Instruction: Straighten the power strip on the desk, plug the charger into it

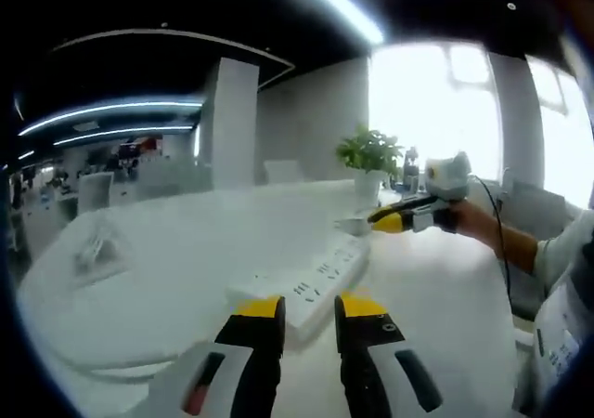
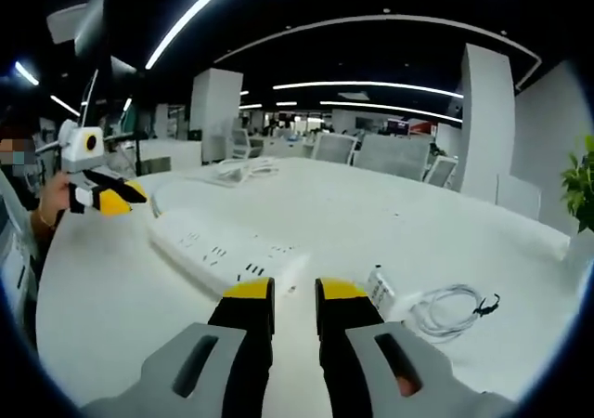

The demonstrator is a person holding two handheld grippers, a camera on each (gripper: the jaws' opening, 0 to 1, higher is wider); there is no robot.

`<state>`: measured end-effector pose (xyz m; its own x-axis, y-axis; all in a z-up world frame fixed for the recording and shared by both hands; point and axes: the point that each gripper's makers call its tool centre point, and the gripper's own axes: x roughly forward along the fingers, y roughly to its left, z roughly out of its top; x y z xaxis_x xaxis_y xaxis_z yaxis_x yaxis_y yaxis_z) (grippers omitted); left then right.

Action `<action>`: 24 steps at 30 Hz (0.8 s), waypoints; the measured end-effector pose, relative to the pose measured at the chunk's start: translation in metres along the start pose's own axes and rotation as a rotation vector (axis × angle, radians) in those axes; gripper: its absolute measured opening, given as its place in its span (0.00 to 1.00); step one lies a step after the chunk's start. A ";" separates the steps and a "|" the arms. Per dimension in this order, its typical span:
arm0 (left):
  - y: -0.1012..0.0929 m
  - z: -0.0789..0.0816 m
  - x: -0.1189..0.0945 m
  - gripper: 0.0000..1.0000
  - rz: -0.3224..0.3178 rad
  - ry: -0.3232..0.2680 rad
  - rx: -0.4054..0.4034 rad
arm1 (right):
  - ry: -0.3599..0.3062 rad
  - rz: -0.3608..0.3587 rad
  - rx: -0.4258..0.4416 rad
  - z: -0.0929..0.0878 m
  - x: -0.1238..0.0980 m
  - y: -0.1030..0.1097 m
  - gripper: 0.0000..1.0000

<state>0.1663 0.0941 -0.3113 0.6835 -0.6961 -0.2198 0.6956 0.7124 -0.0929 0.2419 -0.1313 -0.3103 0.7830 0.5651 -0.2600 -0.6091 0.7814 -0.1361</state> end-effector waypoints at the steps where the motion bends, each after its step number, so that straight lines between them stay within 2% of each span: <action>1: 0.001 0.005 -0.001 0.22 0.006 -0.014 0.005 | -0.003 -0.009 -0.001 0.001 -0.001 -0.003 0.16; 5: 0.008 0.025 -0.005 0.23 0.044 -0.075 0.054 | -0.024 -0.059 0.011 0.008 -0.007 -0.025 0.16; 10: 0.010 0.033 -0.004 0.25 0.054 -0.105 0.069 | -0.031 -0.096 0.026 0.007 -0.009 -0.043 0.16; 18: 0.012 0.049 0.003 0.26 0.053 -0.138 0.086 | -0.011 -0.135 0.017 0.004 -0.002 -0.065 0.20; 24: 0.018 0.055 0.006 0.29 0.060 -0.130 0.129 | -0.009 -0.150 0.016 0.003 0.002 -0.074 0.20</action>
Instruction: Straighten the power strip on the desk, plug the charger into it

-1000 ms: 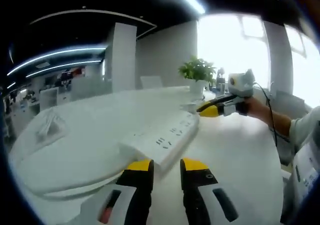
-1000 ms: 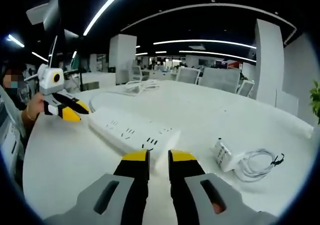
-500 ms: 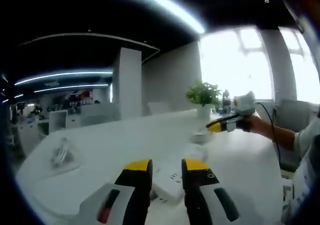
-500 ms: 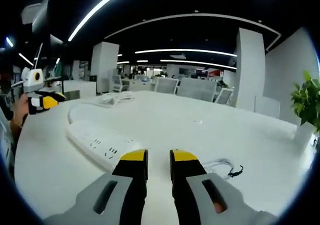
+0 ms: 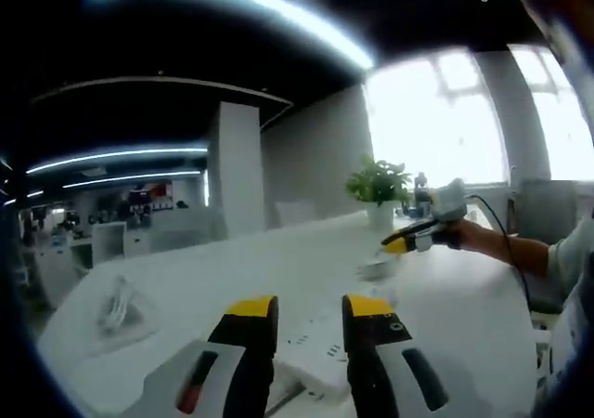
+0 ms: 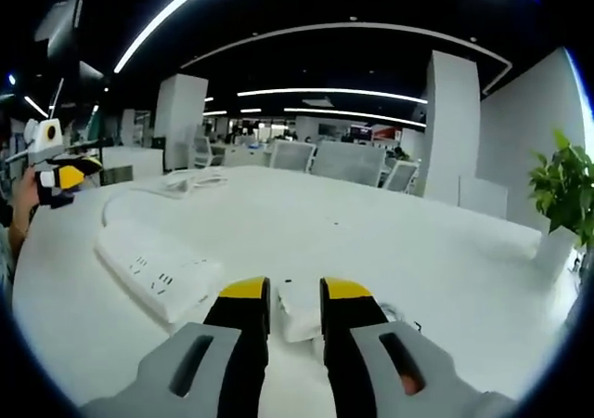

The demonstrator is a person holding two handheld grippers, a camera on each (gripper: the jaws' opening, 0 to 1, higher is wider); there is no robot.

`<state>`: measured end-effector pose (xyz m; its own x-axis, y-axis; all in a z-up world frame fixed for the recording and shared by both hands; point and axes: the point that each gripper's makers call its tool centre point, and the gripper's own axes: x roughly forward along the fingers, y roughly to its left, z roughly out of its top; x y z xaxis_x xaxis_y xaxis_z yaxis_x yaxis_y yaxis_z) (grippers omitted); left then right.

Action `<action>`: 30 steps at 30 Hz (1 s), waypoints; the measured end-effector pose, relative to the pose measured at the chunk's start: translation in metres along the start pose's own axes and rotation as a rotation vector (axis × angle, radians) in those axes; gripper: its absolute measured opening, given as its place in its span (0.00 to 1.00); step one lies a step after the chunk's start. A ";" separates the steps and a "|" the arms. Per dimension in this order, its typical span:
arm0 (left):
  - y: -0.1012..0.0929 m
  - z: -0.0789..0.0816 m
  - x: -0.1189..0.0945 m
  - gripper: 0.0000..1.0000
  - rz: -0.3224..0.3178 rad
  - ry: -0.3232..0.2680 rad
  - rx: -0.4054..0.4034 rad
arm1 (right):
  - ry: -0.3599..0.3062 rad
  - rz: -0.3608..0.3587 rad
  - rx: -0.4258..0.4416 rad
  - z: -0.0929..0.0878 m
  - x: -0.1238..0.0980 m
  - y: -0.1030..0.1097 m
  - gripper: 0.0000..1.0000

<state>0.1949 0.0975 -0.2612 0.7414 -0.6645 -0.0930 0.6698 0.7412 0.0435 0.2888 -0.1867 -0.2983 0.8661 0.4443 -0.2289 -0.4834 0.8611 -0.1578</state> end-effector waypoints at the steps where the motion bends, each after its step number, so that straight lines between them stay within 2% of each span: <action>1: 0.001 -0.001 0.001 0.29 0.000 0.008 0.010 | 0.005 0.000 -0.003 -0.001 0.001 -0.002 0.21; 6: 0.001 -0.010 0.001 0.31 -0.009 0.035 0.029 | 0.023 0.014 0.015 -0.011 0.005 -0.003 0.21; 15: 0.004 -0.021 0.000 0.31 -0.010 0.043 -0.001 | 0.029 0.023 0.038 -0.026 0.008 -0.003 0.23; 19: 0.003 -0.028 -0.002 0.32 -0.011 0.054 -0.005 | 0.054 0.032 0.038 -0.034 0.011 -0.002 0.27; 30: 0.006 -0.037 -0.004 0.32 -0.004 0.075 -0.025 | 0.075 0.046 0.021 -0.039 0.015 0.001 0.28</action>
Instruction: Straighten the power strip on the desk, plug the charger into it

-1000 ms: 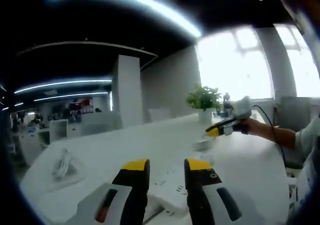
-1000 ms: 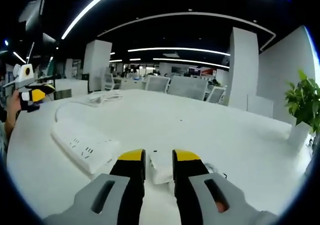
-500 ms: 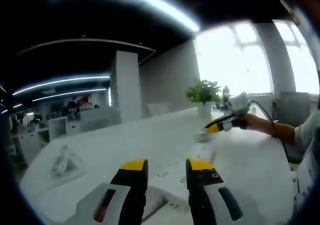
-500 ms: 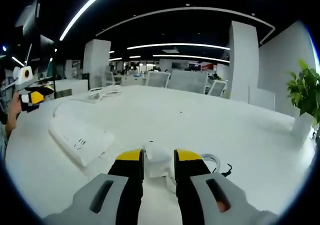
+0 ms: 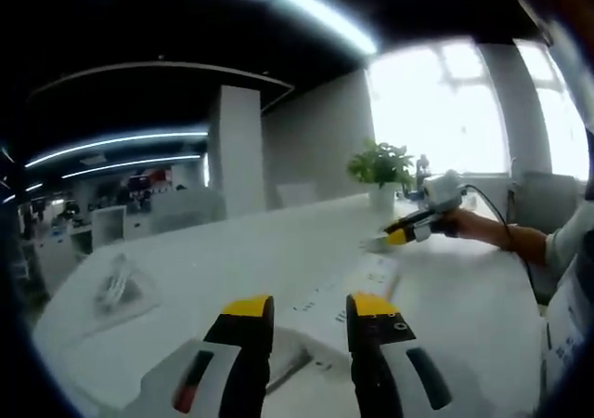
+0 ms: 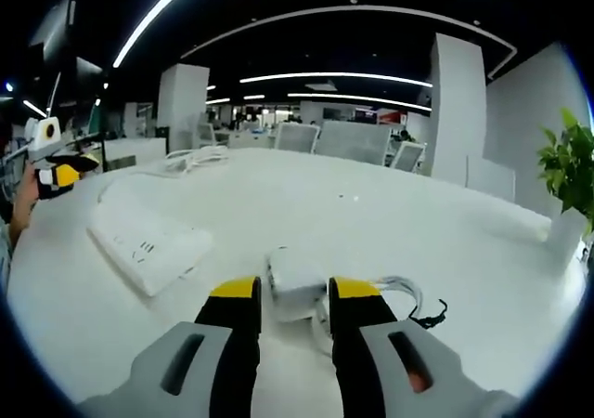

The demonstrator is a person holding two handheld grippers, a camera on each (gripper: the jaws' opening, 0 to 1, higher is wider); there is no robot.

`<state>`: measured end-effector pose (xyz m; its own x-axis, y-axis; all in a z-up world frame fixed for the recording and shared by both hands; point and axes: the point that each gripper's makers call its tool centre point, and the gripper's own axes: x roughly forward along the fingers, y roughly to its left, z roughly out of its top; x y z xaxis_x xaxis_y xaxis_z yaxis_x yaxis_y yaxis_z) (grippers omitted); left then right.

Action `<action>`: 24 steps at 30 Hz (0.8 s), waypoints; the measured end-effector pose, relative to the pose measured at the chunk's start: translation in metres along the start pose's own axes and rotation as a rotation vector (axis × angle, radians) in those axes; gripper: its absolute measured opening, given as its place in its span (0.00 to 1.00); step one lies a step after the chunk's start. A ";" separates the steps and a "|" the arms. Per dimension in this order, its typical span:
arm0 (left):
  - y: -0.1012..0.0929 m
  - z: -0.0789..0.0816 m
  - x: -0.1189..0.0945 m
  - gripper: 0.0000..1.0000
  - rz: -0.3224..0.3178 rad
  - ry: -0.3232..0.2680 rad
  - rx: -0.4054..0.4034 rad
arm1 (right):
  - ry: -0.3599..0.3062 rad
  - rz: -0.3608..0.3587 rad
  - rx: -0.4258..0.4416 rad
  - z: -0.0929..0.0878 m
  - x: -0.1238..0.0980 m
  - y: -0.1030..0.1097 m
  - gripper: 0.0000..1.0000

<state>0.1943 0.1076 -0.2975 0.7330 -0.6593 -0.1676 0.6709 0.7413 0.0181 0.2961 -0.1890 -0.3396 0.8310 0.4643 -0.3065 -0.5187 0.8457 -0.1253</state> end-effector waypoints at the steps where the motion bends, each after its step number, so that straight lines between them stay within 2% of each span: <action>1: -0.001 0.000 0.000 0.32 -0.002 0.000 0.000 | 0.003 0.003 0.001 -0.001 0.000 0.001 0.29; 10: 0.001 0.000 -0.001 0.32 0.002 -0.004 -0.002 | 0.006 0.000 -0.011 -0.002 0.002 -0.001 0.30; 19: 0.000 -0.002 -0.001 0.32 -0.001 0.002 0.003 | 0.052 -0.004 -0.091 -0.009 0.006 0.002 0.34; 24: -0.001 -0.003 -0.001 0.32 -0.001 0.003 0.003 | 0.052 -0.002 -0.093 -0.009 0.006 0.002 0.34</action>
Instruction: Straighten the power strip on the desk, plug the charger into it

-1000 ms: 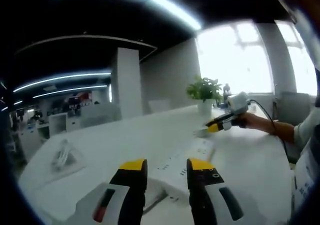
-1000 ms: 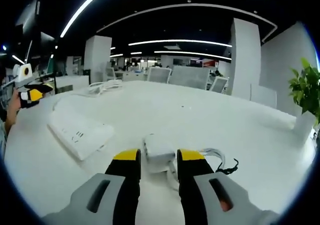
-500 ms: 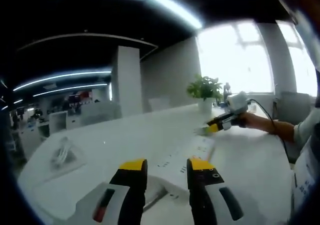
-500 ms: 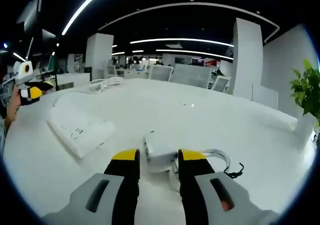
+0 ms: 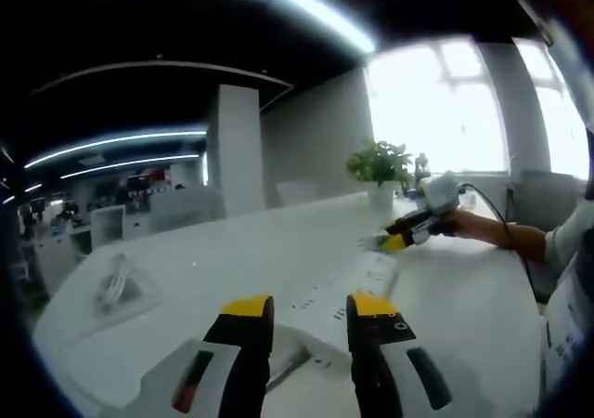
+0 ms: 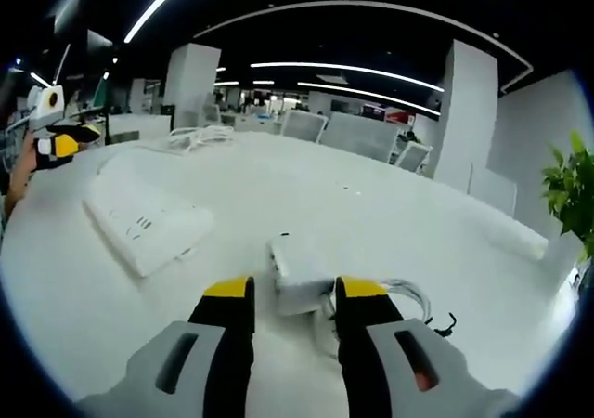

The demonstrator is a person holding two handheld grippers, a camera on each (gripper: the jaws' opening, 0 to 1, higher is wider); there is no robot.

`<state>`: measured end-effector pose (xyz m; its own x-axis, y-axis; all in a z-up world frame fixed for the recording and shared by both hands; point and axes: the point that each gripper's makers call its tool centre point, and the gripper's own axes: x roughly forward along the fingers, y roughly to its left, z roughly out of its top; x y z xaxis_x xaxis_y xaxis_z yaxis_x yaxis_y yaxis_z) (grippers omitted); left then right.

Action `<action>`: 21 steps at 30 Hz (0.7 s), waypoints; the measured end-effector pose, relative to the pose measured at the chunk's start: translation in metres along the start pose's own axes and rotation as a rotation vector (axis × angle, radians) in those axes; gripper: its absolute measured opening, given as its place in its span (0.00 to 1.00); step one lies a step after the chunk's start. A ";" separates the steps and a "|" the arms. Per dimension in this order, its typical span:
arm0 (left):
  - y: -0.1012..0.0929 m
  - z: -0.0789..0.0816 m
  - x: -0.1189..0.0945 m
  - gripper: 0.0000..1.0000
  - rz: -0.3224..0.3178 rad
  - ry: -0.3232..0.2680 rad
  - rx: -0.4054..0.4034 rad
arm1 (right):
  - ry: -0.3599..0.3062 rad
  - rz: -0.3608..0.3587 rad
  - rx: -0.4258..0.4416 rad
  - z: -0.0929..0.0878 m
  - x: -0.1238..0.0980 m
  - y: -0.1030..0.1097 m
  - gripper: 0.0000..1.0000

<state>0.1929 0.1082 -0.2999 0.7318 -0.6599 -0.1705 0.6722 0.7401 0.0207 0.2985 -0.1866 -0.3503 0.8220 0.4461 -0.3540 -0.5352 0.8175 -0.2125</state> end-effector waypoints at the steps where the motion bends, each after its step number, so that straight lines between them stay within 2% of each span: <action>1: 0.000 0.000 0.000 0.32 -0.001 0.000 0.001 | 0.000 0.000 0.001 0.000 0.000 0.000 0.33; 21: -0.003 -0.001 0.000 0.32 -0.010 0.006 -0.001 | -0.003 -0.008 0.021 -0.003 0.001 -0.002 0.28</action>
<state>0.1907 0.1066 -0.3009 0.7243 -0.6664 -0.1766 0.6794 0.7336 0.0183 0.3002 -0.1887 -0.3529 0.8269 0.4405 -0.3494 -0.5244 0.8286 -0.1963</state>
